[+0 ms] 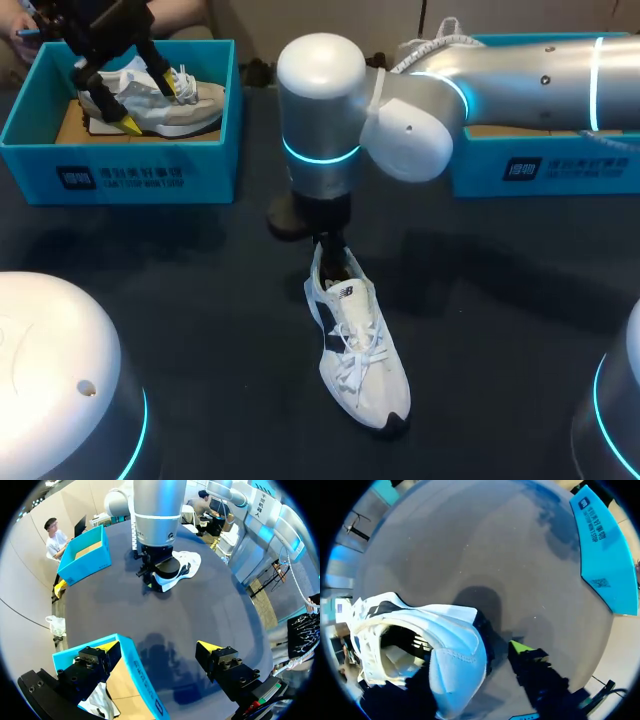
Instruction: Take the shoe out of the shoebox, open the shoe tongue, remove and reinsert the insole, then place the shoe into the shoebox
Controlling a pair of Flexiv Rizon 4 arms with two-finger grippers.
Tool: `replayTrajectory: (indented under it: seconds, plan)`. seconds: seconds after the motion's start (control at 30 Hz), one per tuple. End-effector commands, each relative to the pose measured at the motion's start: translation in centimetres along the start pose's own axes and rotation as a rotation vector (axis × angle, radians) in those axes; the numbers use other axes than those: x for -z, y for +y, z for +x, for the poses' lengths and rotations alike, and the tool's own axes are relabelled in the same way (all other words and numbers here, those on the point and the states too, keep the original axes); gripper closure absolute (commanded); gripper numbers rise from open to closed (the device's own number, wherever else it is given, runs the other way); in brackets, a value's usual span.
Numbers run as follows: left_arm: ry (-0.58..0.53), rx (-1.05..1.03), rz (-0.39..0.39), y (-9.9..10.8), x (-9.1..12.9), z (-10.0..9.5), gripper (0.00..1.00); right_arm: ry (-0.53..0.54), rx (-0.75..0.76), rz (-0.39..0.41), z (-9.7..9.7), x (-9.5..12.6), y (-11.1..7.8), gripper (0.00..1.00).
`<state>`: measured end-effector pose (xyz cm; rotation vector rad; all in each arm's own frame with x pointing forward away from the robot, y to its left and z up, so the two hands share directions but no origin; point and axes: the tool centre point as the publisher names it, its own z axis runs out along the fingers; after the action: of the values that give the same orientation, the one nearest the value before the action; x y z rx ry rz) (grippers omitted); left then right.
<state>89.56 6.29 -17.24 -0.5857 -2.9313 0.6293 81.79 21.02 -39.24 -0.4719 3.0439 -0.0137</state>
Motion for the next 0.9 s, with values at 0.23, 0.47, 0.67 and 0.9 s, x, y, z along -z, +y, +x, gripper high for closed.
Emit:
replayTrajectory:
  seconds: [0.23,0.47,0.67,0.9]
  plan:
    - [0.001,0.0,-0.002,0.0,0.0,0.0,0.0,-0.012,-0.013,0.012,0.8,0.5,0.3,1.0]
    - [0.001,0.0,-0.002,0.0,0.0,0.0,0.0,-0.029,-0.033,0.033,1.2,1.7,0.1,1.0]
    - [0.001,0.0,-0.002,0.0,0.0,0.0,0.0,-0.059,-0.051,0.062,1.7,4.4,-0.7,1.0]
    - [0.001,0.0,-0.002,0.0,0.0,0.0,0.0,-0.087,-0.072,0.11,2.2,8.4,-2.3,1.0]
